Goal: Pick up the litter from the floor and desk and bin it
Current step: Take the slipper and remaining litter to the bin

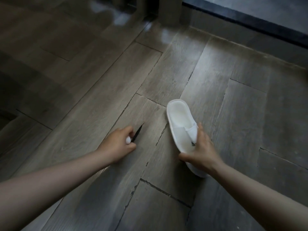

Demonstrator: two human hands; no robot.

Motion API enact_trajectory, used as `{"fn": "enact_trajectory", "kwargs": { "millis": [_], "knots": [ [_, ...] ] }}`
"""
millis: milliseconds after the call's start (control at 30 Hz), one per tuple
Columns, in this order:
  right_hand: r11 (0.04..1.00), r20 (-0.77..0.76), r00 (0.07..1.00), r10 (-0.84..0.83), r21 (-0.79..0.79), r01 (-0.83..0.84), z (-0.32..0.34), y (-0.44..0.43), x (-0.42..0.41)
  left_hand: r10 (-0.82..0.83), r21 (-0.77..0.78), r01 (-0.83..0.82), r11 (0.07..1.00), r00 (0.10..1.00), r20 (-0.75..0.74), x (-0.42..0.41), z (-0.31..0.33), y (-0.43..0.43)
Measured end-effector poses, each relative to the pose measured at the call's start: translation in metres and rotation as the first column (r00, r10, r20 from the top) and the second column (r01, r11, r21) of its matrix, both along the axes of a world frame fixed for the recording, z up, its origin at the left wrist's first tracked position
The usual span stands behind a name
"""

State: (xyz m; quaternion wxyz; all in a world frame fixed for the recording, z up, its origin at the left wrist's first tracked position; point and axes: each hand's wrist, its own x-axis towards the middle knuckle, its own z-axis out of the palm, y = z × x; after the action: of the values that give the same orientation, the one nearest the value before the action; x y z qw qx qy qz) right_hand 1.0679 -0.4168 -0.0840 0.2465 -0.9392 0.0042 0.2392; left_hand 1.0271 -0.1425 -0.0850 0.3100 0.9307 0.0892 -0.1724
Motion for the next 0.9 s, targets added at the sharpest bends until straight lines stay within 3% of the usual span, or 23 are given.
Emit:
{"fn": "enact_trajectory", "kwargs": {
  "millis": [200,333,467,700,900],
  "knots": [
    [0.941,-0.157,0.962,-0.222,0.224,0.254,0.084,-0.006,-0.036,0.198,-0.201,-0.217,0.955,0.974,-0.111,-0.038,0.072,-0.017],
    [0.881,-0.25,0.906,-0.341,0.252,0.4,0.177,-0.007,-0.07,0.238,-0.205,-0.271,0.941,0.956,-0.17,-0.059,0.16,-0.03],
    [0.806,-0.299,0.838,-0.456,0.26,0.531,0.291,-0.011,-0.077,0.216,-0.206,-0.25,0.946,0.96,-0.176,-0.055,0.277,-0.049],
    [0.679,-0.253,0.733,-0.632,0.276,0.68,0.538,-0.047,-0.092,0.134,-0.244,-0.177,0.953,0.974,-0.183,-0.036,0.521,-0.106],
    [0.555,-0.238,0.637,-0.733,0.332,0.763,0.715,-0.084,-0.14,0.026,-0.403,-0.093,0.91,0.985,-0.17,-0.056,0.696,-0.162]
  ]
}}
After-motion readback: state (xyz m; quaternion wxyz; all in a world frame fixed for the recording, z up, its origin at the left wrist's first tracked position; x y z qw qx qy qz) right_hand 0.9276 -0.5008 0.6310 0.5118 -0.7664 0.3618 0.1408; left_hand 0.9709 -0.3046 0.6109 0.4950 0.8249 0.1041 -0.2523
